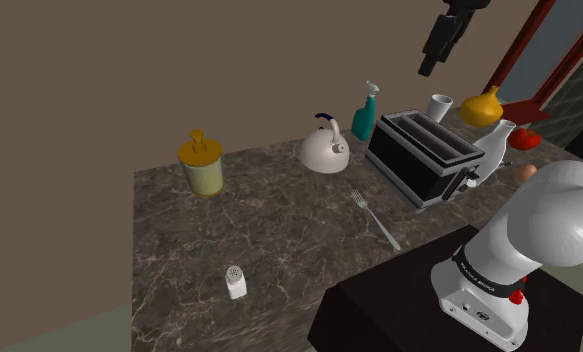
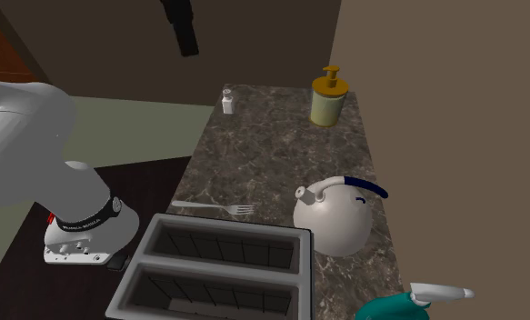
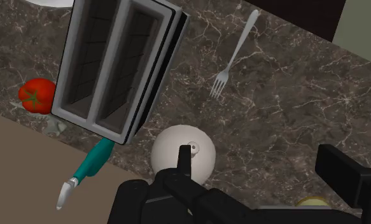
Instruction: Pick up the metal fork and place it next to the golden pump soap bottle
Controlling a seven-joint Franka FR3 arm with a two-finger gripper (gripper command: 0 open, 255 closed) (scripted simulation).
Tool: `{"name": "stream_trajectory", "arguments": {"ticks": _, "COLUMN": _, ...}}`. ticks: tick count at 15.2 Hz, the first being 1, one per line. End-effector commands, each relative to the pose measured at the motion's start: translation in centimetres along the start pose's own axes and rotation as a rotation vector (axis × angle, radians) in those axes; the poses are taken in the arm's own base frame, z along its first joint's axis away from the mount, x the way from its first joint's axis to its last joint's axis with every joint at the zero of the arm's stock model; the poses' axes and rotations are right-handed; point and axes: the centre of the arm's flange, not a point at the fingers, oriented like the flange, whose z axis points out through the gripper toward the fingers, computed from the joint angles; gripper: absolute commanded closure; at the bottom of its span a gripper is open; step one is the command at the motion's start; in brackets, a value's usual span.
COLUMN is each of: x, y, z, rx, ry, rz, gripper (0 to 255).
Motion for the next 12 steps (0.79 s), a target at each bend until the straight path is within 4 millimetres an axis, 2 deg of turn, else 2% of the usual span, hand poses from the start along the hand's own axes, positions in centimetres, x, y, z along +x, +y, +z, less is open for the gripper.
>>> {"name": "stream_trajectory", "arguments": {"ticks": 1, "x": 0.0, "y": 0.0, "z": 0.0, "rx": 0.0, "ry": 0.0, "rz": 0.0, "gripper": 0}}
{"name": "stream_trajectory", "arguments": {"ticks": 12, "x": -0.4, "y": -0.6, "z": 14.5, "rx": 0.025, "ry": 0.001, "rz": 0.162, "gripper": 0}}
